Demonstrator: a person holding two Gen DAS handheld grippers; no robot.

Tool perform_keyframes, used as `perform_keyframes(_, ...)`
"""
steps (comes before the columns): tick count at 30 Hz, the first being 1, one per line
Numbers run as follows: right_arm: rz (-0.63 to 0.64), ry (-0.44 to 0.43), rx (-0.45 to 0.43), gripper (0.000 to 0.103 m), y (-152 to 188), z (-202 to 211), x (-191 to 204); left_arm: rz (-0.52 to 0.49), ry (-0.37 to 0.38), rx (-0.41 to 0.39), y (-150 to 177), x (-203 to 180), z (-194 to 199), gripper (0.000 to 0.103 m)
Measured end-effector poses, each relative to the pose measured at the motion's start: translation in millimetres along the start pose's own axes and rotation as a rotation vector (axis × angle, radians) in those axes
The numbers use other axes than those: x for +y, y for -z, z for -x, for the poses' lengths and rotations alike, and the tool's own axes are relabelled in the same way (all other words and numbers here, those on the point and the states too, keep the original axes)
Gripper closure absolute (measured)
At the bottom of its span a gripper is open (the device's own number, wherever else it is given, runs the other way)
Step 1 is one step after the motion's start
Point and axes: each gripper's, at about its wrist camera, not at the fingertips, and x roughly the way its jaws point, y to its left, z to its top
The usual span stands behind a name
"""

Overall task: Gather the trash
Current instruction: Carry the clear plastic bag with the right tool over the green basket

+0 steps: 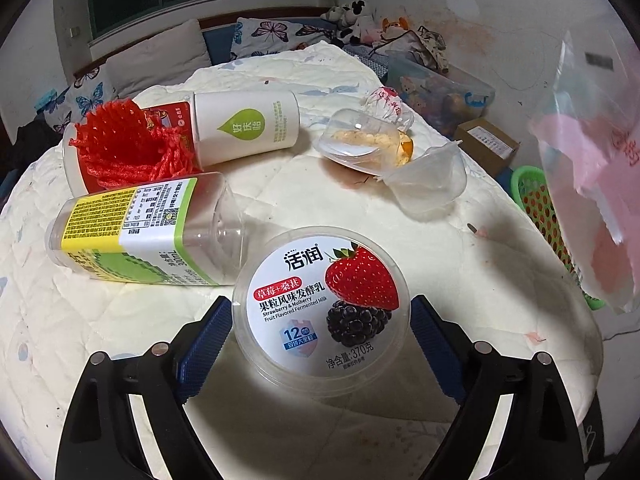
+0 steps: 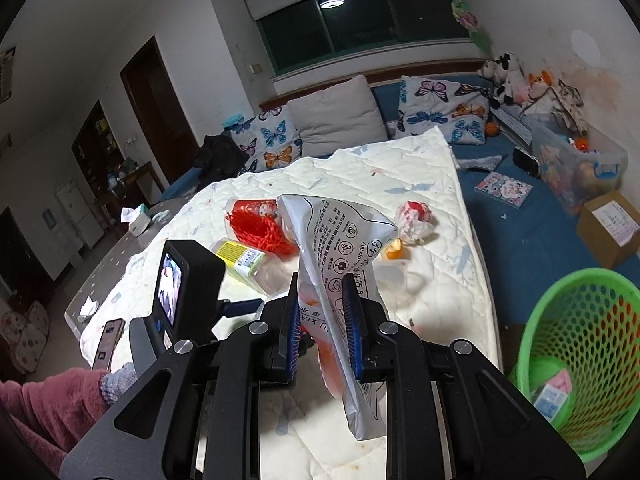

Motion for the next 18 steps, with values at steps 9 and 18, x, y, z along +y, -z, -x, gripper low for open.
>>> perform_keyframes(9, -0.053, 0.071, -0.014, 0.081, 14, 16, -26, 0.009, 0.044, -0.027, 4, -6, 17, 0.018)
perform_keyframes(18, -0.130, 0.210, -0.032, 0.081, 28, 42, -78, -0.034, 0.142, -0.086, -17, -40, 42, 0.018)
